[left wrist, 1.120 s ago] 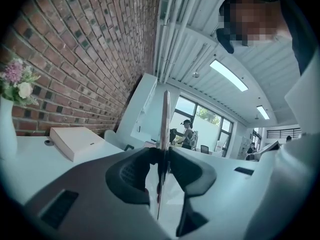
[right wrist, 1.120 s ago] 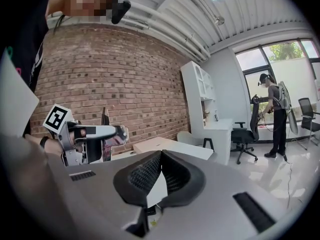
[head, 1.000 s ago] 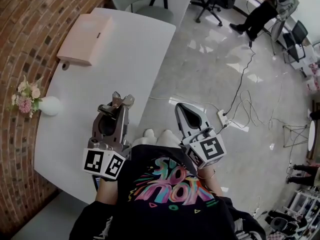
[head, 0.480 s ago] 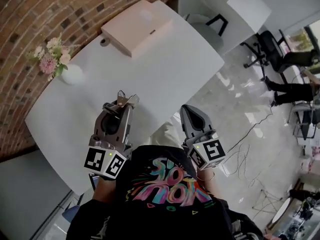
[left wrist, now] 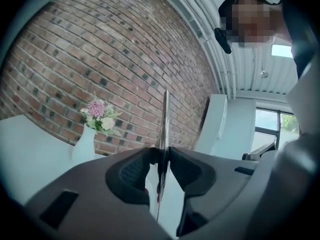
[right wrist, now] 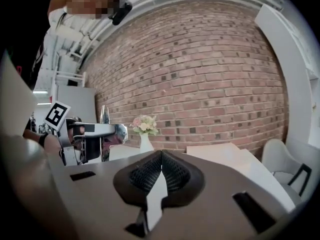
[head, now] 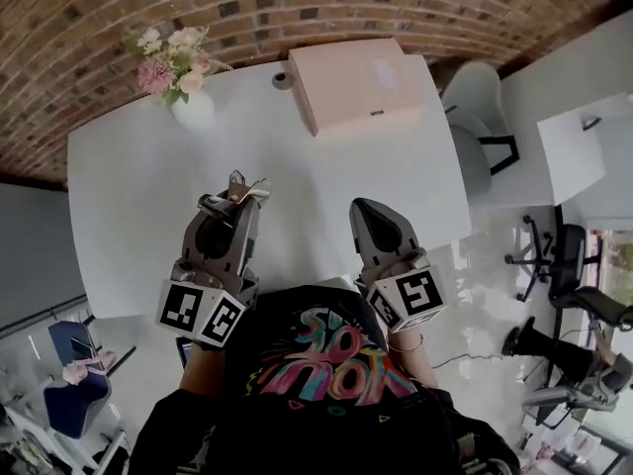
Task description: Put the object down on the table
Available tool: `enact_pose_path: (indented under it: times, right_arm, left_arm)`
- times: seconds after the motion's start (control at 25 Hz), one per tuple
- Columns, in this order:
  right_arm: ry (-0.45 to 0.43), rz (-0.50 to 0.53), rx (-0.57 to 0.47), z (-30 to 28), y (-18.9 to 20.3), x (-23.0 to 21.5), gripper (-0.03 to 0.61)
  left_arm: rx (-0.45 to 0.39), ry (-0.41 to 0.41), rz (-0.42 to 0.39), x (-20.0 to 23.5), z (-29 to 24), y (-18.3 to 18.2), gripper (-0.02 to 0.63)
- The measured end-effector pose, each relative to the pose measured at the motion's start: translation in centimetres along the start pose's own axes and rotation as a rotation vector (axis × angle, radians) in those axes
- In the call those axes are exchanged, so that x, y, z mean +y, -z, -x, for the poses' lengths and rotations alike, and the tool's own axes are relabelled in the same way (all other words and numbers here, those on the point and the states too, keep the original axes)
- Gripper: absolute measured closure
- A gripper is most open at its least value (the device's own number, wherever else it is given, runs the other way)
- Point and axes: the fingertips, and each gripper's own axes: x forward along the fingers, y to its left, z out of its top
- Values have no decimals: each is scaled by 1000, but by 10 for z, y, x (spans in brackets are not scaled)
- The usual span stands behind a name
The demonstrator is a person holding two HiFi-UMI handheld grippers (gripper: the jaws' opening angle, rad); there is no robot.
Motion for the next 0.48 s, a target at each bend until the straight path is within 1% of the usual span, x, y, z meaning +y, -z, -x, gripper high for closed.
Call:
enact_pose_path:
  times: [0.12,0.28,0.36,0.48]
  right_arm:
    - [-109,41,15,-17,0,-8,561]
    - [-237,51,21,-32,-4,-14,561]
    - [-279,49,27,-36,-6,-17,561]
    - [-311,36,32,-42,-5,-21,561]
  left_arm:
    - [-47,-95,-1,3,-1,0,479]
    - [-80,-190,17,2,1,1,479]
    - [-84,-215,43,-1,0,3,479]
    - [-82,-205,71,-8,-6,6,479]
